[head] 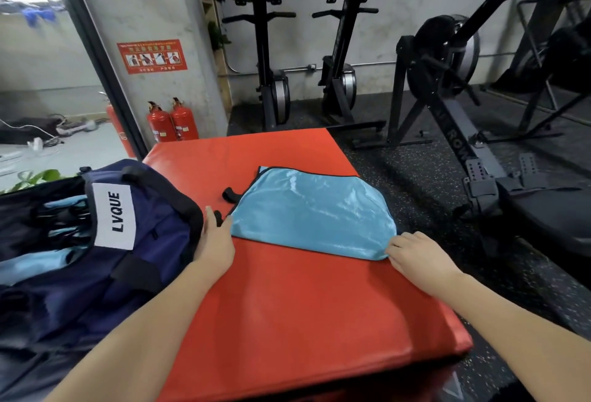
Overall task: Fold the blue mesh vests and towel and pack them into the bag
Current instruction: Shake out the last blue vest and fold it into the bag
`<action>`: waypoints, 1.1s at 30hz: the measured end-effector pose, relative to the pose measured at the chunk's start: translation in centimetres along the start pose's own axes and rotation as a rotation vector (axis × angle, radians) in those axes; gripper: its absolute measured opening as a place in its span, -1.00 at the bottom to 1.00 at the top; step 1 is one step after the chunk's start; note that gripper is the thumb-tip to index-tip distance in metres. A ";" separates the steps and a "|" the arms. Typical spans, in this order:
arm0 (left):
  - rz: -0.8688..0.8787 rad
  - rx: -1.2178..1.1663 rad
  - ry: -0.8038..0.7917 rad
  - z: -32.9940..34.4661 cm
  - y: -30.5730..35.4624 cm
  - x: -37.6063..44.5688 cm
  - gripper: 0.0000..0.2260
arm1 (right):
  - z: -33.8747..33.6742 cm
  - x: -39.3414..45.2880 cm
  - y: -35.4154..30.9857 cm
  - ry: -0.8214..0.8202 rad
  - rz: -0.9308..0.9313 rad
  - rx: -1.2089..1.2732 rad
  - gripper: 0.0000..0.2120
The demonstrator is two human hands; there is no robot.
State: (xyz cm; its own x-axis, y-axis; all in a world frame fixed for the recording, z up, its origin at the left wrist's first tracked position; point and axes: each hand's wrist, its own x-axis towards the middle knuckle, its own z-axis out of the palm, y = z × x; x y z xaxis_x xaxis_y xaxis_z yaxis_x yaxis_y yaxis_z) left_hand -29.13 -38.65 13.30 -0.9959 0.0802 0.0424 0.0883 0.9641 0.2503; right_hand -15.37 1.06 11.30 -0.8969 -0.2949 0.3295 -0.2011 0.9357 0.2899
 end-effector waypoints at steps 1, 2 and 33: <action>0.020 0.005 0.011 -0.2 0.3 -1.2 -0.39 | -0.2 0.0 -0.3 -0.019 -0.010 -0.027 -0.76; 0.048 0.018 0.024 -0.3 0.6 -2.5 -0.38 | -0.8 -0.1 -0.6 -0.033 -0.014 -0.051 -0.72; 0.297 -0.343 0.062 -3.4 -4.3 -22.6 -0.71 | -11.6 -0.1 -22.8 -0.228 -0.055 0.702 -0.72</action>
State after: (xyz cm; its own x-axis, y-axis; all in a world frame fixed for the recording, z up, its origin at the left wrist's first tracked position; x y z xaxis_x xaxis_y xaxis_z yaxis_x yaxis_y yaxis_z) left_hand -6.90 -45.44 14.59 -0.9241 0.3154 0.2159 0.3822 0.7610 0.5242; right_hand -6.10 -22.46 15.10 -0.9224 -0.3688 0.1144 -0.3842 0.8469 -0.3677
